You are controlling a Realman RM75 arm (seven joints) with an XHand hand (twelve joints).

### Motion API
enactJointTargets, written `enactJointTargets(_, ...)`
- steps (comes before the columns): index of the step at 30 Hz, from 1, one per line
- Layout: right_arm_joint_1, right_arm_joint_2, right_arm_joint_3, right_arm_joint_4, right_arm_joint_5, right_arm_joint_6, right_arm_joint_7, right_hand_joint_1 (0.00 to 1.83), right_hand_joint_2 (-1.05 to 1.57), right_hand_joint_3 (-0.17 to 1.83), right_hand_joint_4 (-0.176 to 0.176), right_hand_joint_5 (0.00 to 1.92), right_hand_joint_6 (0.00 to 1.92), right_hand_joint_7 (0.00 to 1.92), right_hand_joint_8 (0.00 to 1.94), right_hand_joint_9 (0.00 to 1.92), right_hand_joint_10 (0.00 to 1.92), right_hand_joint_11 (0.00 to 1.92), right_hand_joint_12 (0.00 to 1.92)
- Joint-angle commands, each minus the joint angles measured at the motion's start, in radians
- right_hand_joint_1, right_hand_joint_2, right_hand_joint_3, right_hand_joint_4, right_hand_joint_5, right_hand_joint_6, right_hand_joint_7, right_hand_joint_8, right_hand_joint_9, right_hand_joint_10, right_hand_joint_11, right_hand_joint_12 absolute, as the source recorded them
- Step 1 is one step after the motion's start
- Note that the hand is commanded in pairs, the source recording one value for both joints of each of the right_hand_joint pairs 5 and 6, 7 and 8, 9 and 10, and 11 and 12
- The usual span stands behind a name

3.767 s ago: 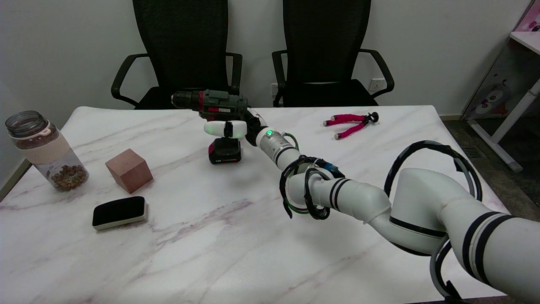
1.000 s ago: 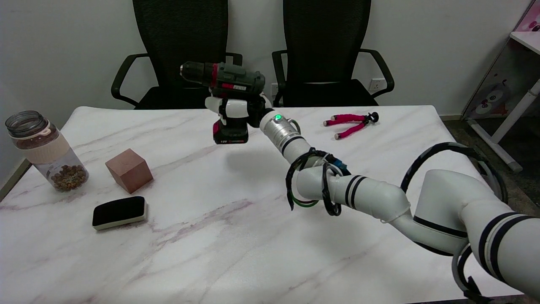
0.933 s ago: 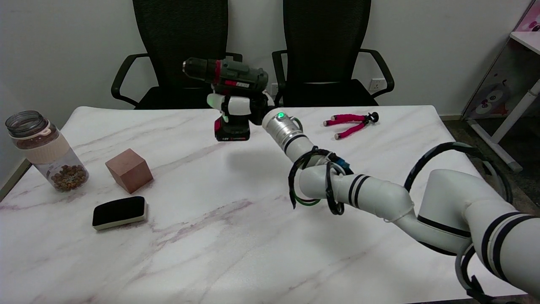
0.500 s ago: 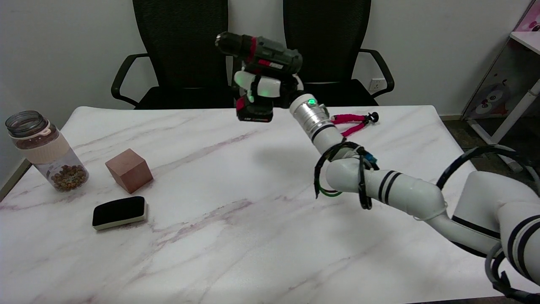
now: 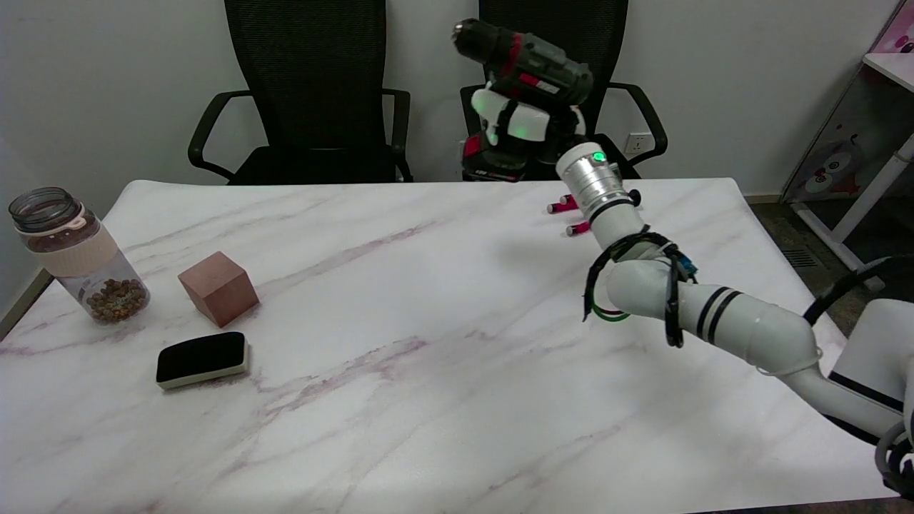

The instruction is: Pick up the power screwdriver.

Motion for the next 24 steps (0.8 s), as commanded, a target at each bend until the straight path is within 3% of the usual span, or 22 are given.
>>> enactJointTargets(1, -0.097, 0.222, 0.061, -0.127, 0.092, 0.079, -0.001, 1.10, 1.27, 0.78, 0.043, 1.62, 1.62, 1.62, 1.62, 1.92, 1.92, 1.92, 1.92)
enactJointTargets(13, -0.163, 0.267, 0.068, -0.170, 0.116, 0.116, 0.001, 1.08, 1.32, 0.75, 0.044, 1.60, 1.60, 1.60, 1.60, 1.92, 1.92, 1.92, 1.92)
enactJointTargets(24, -0.227, 0.327, 0.059, -0.215, -0.004, 0.225, 0.001, 1.09, 1.32, 0.74, 0.042, 1.56, 1.56, 1.56, 1.56, 1.92, 1.92, 1.92, 1.92)
